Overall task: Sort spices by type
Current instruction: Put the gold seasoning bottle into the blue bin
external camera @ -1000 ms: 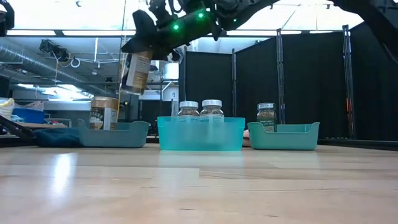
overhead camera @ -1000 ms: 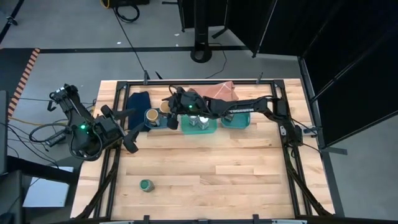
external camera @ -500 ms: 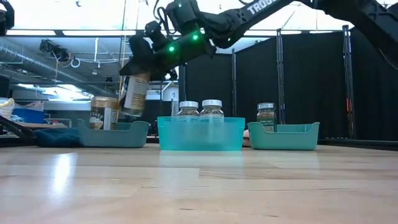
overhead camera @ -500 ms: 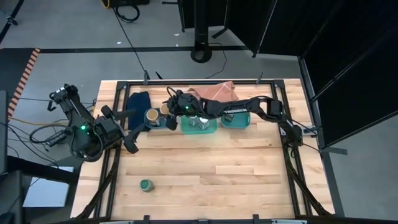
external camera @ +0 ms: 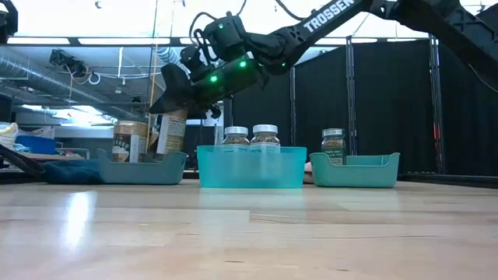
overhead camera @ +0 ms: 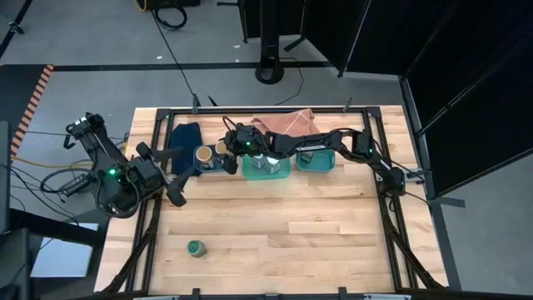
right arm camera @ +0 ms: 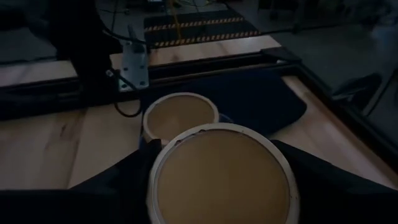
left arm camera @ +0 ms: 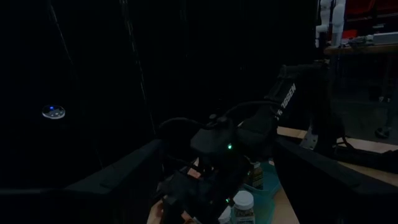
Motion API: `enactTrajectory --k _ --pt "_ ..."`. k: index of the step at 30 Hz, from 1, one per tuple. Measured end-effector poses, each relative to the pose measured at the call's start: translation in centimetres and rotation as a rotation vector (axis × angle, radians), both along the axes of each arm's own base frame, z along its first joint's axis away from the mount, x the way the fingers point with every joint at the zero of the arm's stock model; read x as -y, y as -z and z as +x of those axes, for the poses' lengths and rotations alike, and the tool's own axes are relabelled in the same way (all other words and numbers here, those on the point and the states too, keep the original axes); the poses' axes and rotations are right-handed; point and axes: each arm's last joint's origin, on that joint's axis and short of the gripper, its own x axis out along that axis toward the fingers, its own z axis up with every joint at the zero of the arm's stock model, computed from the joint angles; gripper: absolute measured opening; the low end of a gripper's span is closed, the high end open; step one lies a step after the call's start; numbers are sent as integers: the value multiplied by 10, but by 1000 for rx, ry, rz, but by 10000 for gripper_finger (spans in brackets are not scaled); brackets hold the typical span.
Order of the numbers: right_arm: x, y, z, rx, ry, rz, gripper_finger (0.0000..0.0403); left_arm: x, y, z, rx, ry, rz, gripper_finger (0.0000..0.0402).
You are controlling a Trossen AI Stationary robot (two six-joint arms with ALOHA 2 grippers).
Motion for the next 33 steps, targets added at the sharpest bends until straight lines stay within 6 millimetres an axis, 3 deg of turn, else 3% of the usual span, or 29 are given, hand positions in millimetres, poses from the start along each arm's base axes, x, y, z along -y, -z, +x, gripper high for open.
enactTrajectory --k 7,17,33 --pt "9 0 -2 11 18 21 285 0 0 0 0 0 0 308" --pt "9 23 3 -21 -20 57 285 0 0 0 -1 0 1 308" --pt "16 20 2 3 -12 65 285 0 0 0 -1 0 2 308"
